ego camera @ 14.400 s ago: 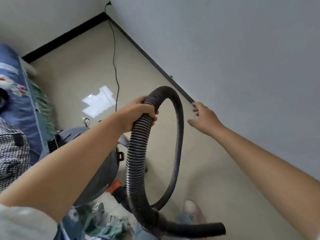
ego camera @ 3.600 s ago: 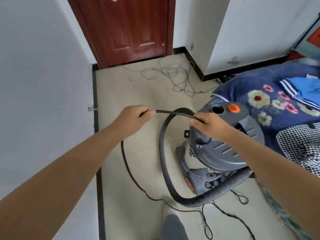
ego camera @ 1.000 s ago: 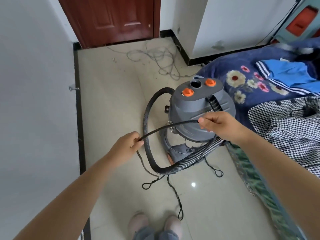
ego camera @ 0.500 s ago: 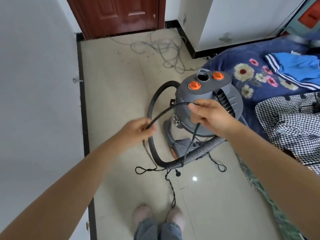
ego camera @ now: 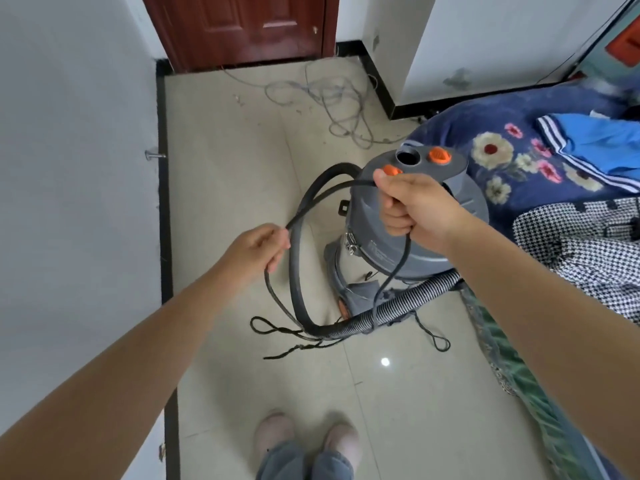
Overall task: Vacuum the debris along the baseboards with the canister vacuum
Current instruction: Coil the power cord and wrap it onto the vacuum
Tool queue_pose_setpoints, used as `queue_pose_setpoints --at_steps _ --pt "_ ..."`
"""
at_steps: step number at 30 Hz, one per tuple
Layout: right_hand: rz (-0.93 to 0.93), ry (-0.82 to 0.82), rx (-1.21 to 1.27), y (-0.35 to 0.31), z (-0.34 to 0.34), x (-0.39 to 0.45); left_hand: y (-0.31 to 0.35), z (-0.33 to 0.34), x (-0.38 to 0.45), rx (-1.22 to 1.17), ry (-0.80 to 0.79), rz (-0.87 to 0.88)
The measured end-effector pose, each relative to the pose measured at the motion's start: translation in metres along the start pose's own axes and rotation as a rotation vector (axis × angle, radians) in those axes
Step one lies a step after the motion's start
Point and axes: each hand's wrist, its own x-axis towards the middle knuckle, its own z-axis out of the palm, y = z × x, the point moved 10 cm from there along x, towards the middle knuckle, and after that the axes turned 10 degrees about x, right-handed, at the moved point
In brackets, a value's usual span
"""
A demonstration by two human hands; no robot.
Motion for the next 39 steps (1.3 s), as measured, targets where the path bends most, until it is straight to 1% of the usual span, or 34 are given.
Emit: queue_pose_setpoints --at_steps 2,4,7,9,11,12,14,15,16,17,18,20,21,22,23,25,27,28,30,32,34,37,39 --pt "0.008 -0.047 0.153 -0.007 0.012 0.007 -0.010 0.009 -0.004 -0.004 -0.029 -0.063" --pt "0.038 -0.065 0.297 -0.012 0.022 0.015 -0.023 0.023 -0.004 -0.053 -0.093 -0.139" --pt "0.030 0.011 0.526 -0.018 0.019 0.032 -0.035 0.031 0.001 0.059 -0.147 -0.149" --pt "0.019 0.075 0.647 -0.020 0.016 0.047 -0.043 0.027 0.006 0.032 -0.119 -0.160" --pt "0.022 0.096 0.701 -0.021 0.023 0.064 -0.055 0.028 0.014 -0.007 -0.134 -0.207" --pt "0.023 0.096 0.705 -0.023 0.030 0.074 -0.060 0.032 0.018 0.020 -0.196 -0.234" --pt "0.028 0.091 0.713 -0.026 0.047 0.097 -0.067 0.043 0.027 0.077 -0.404 -0.267" --pt "0.037 0.098 0.728 -0.027 0.053 0.109 -0.071 0.046 0.032 0.098 -0.479 -0.288" --pt "0.046 0.110 0.750 -0.027 0.058 0.121 -0.073 0.042 0.041 0.105 -0.499 -0.290" --pt "0.054 0.132 0.766 -0.026 0.058 0.134 -0.076 0.031 0.052 0.108 -0.471 -0.303" --pt "0.064 0.155 0.752 -0.025 0.056 0.149 -0.082 0.017 0.064 0.099 -0.410 -0.319" --pt "0.094 0.157 0.609 -0.022 0.051 0.177 -0.098 -0.022 0.082 0.028 -0.249 -0.357" --pt "0.123 0.112 0.493 -0.020 0.053 0.189 -0.109 -0.043 0.088 0.028 -0.197 -0.387" --pt "0.162 0.044 0.362 -0.016 0.058 0.199 -0.123 -0.064 0.094 0.104 -0.166 -0.419" --pt "0.204 -0.035 0.205 -0.010 0.067 0.207 -0.138 -0.085 0.100 0.230 -0.154 -0.452" --pt "0.280 -0.159 -0.153 0.007 0.083 0.222 -0.160 -0.125 0.110 0.535 -0.123 -0.504" --pt "0.310 -0.216 -0.435 0.018 0.091 0.241 -0.171 -0.155 0.121 0.744 -0.062 -0.546" --pt "0.306 -0.234 -0.509 0.019 0.093 0.252 -0.172 -0.165 0.128 0.784 -0.018 -0.571" --pt "0.262 -0.194 -0.532 0.005 0.084 0.274 -0.160 -0.174 0.145 0.816 0.071 -0.585" --pt "0.208 -0.124 -0.526 -0.018 0.061 0.293 -0.139 -0.173 0.166 0.862 0.134 -0.546" --pt "0.171 -0.137 -0.695 -0.038 0.037 0.300 -0.113 -0.170 0.188 0.892 0.200 -0.499" --pt "0.082 -0.230 -0.957 -0.064 0.004 0.304 -0.078 -0.167 0.221 0.752 0.326 -0.487" --pt "-0.068 -0.250 -1.113 -0.093 -0.020 0.307 -0.050 -0.157 0.247 0.614 0.398 -0.450"
